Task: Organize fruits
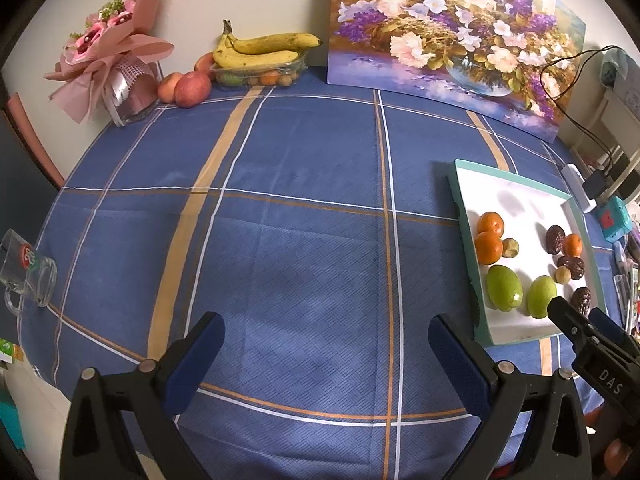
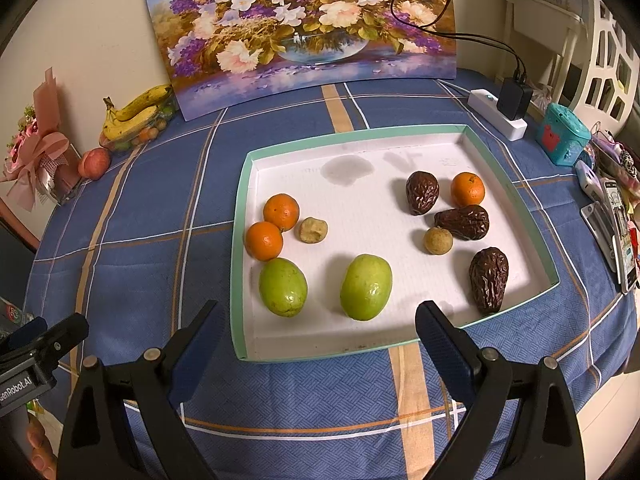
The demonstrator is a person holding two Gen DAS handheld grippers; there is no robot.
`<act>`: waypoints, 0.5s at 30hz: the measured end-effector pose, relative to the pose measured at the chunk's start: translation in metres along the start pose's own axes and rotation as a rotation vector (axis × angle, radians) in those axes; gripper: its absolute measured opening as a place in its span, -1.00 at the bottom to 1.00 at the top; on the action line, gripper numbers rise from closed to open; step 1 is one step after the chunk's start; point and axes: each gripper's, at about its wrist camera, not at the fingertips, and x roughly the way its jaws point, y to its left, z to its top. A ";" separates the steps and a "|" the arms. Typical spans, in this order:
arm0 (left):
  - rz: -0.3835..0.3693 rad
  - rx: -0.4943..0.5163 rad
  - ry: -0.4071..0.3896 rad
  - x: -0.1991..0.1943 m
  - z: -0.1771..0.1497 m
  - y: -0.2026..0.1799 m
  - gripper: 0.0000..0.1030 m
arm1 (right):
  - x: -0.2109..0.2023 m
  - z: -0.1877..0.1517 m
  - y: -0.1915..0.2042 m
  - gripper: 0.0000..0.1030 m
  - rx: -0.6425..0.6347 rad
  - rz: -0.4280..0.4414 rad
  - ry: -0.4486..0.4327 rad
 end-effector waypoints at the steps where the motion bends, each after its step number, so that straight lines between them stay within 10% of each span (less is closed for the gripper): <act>1: 0.001 0.001 0.000 0.000 0.000 0.000 1.00 | 0.000 0.000 0.000 0.86 0.000 0.000 0.000; 15: 0.019 -0.003 0.005 0.002 0.000 0.002 1.00 | 0.001 -0.001 -0.002 0.86 0.000 0.001 0.002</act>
